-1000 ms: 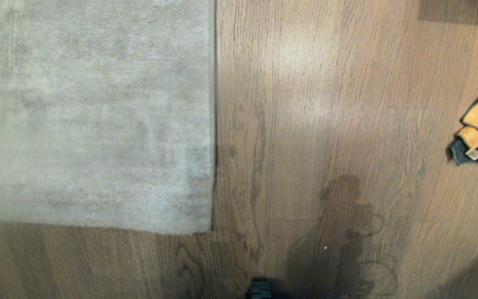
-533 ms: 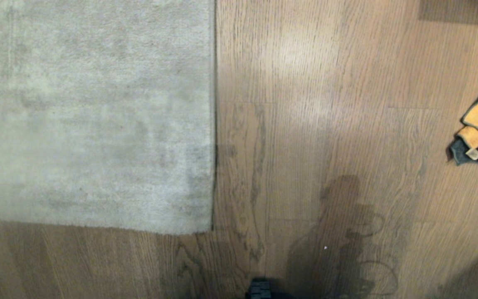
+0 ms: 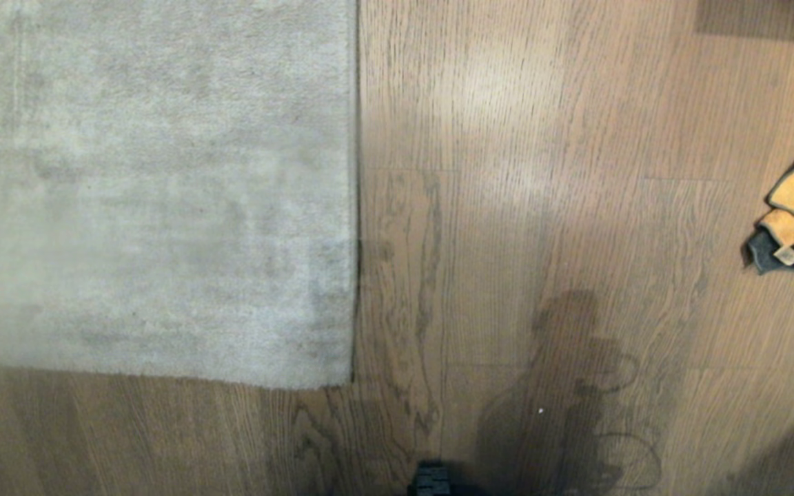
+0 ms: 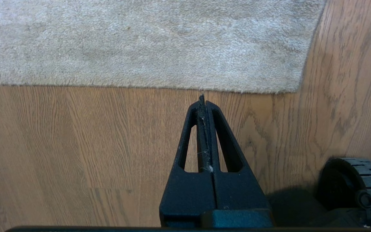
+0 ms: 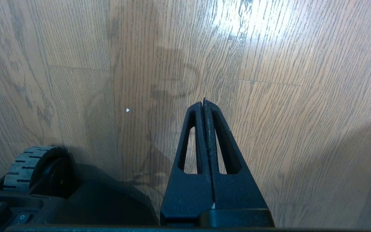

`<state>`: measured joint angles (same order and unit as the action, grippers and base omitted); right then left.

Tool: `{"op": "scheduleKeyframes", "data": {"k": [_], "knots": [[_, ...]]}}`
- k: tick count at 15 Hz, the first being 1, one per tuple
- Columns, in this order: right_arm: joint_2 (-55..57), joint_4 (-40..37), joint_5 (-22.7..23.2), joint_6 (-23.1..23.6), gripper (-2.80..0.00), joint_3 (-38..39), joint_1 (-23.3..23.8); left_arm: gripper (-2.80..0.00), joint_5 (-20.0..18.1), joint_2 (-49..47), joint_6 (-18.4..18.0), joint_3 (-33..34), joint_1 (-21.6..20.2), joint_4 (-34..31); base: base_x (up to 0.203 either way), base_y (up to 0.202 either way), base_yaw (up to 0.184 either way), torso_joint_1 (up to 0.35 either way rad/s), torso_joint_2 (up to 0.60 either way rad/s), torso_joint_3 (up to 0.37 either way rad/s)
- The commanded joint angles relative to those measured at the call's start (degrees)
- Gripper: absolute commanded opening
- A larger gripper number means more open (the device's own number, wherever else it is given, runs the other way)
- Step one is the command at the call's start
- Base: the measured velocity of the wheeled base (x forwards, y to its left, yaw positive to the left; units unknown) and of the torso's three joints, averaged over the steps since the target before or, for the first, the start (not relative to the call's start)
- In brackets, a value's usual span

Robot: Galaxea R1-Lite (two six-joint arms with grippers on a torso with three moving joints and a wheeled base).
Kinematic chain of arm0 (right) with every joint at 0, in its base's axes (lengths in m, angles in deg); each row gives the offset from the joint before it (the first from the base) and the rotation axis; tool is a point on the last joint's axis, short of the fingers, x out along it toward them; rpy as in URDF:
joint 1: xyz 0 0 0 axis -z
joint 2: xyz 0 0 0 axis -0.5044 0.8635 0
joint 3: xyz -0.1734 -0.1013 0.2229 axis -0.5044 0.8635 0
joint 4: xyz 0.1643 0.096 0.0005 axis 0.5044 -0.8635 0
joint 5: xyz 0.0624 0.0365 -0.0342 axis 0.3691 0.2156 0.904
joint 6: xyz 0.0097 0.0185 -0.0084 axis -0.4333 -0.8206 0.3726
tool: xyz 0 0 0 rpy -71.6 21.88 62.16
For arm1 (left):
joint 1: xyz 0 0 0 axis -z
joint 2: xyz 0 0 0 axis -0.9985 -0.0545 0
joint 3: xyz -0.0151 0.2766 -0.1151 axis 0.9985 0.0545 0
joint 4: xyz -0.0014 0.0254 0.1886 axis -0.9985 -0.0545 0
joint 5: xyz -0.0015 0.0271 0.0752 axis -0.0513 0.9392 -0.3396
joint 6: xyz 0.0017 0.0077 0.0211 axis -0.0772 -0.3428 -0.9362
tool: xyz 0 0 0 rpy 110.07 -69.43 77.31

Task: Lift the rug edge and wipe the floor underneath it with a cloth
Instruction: Pick up the rag

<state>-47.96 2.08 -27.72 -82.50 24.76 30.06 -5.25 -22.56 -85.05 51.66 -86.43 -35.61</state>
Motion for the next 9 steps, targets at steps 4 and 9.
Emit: {"op": "scheduleKeyframes", "data": {"k": [4,9], "knots": [[-0.02,-0.09,-0.17,-0.08,-2.80,0.00,0.02,-2.80,0.02,0.00,0.00,0.01,0.00,-0.01,0.000,0.000,0.000,0.000,0.00,0.000],[-0.02,-0.09,-0.65,-0.39,-2.80,0.00,-0.02,-2.80,0.02,0.00,0.00,0.01,0.00,-0.01,0.000,0.000,0.000,0.000,0.00,0.000]]}}
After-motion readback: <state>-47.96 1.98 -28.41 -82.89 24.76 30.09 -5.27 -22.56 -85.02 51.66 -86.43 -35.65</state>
